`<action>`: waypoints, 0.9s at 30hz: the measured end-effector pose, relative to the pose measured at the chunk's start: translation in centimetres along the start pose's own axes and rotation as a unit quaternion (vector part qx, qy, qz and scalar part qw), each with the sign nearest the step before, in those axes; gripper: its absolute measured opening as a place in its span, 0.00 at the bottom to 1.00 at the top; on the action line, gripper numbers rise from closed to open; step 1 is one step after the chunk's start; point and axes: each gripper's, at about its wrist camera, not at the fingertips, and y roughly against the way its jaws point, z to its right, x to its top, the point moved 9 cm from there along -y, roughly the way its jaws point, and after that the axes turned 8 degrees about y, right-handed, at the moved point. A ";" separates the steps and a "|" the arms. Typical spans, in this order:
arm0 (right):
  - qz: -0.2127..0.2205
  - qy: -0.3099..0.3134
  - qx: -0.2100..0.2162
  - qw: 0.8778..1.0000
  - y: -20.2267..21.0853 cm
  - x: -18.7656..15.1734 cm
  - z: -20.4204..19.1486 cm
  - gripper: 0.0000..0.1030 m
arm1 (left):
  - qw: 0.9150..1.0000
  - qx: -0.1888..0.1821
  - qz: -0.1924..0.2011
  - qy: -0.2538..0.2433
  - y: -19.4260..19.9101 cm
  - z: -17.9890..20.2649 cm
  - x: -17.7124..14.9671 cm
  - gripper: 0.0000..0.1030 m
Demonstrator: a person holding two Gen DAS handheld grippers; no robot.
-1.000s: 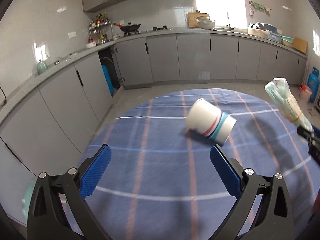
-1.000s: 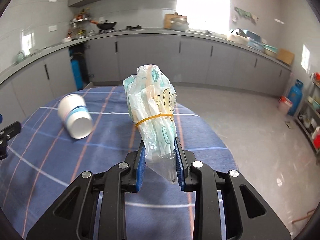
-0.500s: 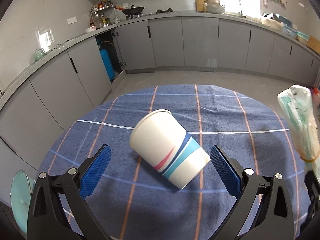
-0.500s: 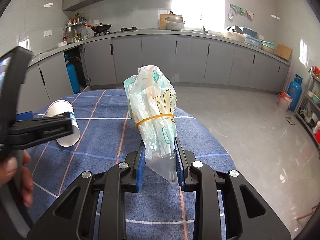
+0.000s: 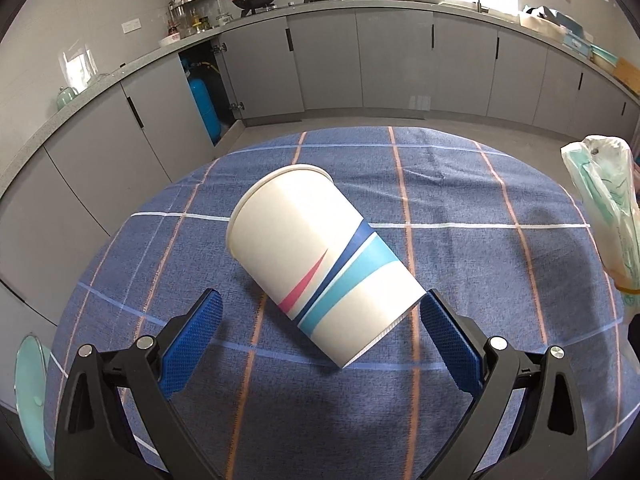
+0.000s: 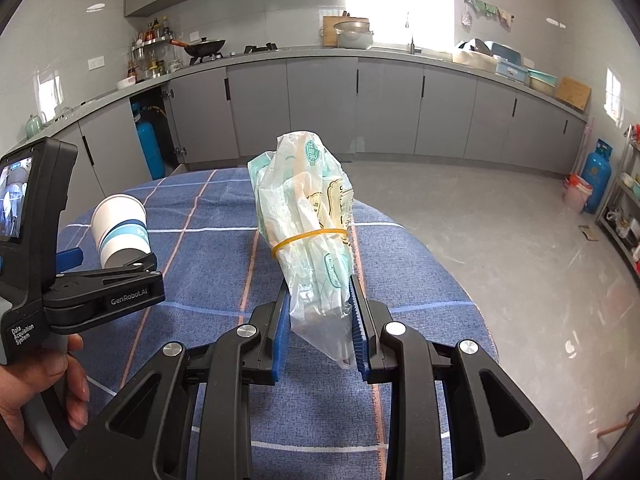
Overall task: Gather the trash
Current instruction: 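Grasp the white paper cup with the left tool while the right tool lifts the bag bundle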
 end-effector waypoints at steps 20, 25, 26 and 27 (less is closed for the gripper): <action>-0.008 0.002 0.050 0.999 2.1 -1.8 -3.6 0.27 | 0.995 -0.050 0.025 -0.084 5.6 -5.8 -3.5 0.57; -0.008 0.012 0.073 0.997 3.3 -2.2 -6.7 0.27 | 0.993 -0.057 0.033 -0.100 7.9 -8.3 -5.5 0.55; -0.008 0.015 0.077 0.997 3.5 -2.3 -7.3 0.27 | 0.992 -0.058 0.033 -0.103 8.3 -9.0 -6.1 0.55; -0.009 0.018 0.081 0.996 3.8 -2.5 -8.1 0.27 | 0.992 -0.058 0.034 -0.105 8.7 -9.6 -6.5 0.54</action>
